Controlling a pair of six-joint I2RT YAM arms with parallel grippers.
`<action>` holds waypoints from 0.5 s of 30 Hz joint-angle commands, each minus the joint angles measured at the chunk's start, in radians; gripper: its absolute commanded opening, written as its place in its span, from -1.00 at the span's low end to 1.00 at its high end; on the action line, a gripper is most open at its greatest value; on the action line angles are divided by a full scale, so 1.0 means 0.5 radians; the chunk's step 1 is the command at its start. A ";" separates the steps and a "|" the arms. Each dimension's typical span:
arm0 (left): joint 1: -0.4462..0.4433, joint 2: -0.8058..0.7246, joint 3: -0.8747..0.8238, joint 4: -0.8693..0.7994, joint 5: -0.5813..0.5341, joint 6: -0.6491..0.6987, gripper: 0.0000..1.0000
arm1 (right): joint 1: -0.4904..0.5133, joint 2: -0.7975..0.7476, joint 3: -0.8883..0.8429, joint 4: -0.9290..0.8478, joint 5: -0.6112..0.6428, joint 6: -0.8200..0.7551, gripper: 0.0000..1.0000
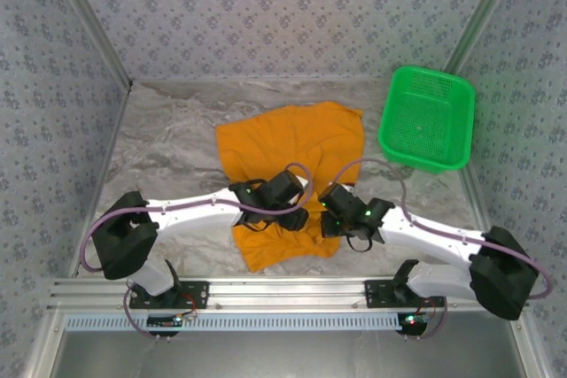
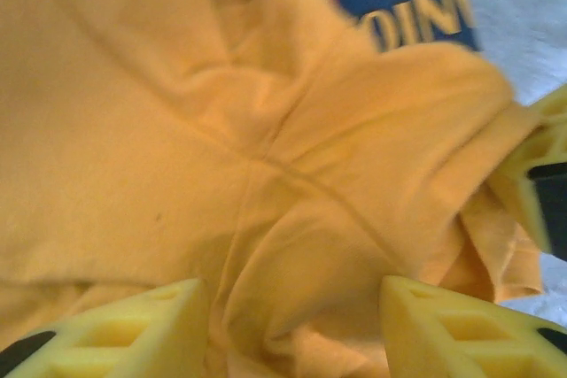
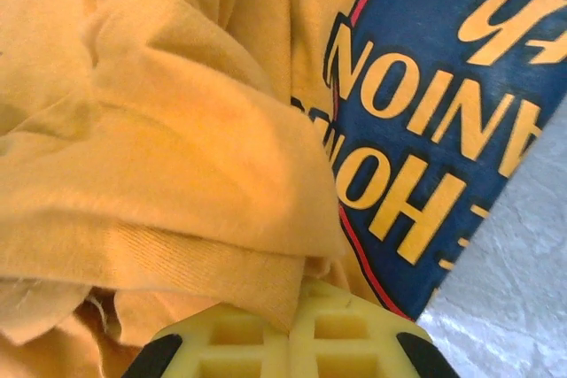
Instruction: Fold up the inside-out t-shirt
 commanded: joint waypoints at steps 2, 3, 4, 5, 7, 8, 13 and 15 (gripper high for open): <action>0.007 -0.122 0.040 0.127 0.293 0.463 0.14 | -0.005 -0.148 -0.246 0.055 0.007 0.084 -0.87; 0.009 -0.144 0.025 0.161 0.339 0.515 0.15 | -0.009 -0.179 -0.285 0.086 -0.015 0.103 -0.87; 0.011 -0.160 -0.011 0.231 0.424 0.641 0.15 | -0.012 -0.219 -0.318 0.117 -0.049 0.108 -0.86; 0.008 -0.187 -0.085 0.333 0.508 0.759 0.14 | -0.009 -0.265 -0.332 0.134 -0.077 0.095 -0.86; -0.010 -0.257 -0.274 0.588 0.564 0.949 0.13 | -0.012 -0.367 -0.346 0.144 -0.102 0.048 -0.86; -0.028 -0.296 -0.379 0.725 0.564 1.039 0.14 | -0.008 -0.436 -0.352 0.143 -0.102 0.020 -0.86; -0.060 -0.282 -0.493 0.869 0.537 1.491 0.15 | -0.018 -0.794 -0.491 0.320 -0.201 -0.057 -0.94; -0.066 -0.227 -0.428 0.815 0.506 1.566 0.14 | -0.026 -0.932 -0.553 0.408 -0.285 -0.109 -0.98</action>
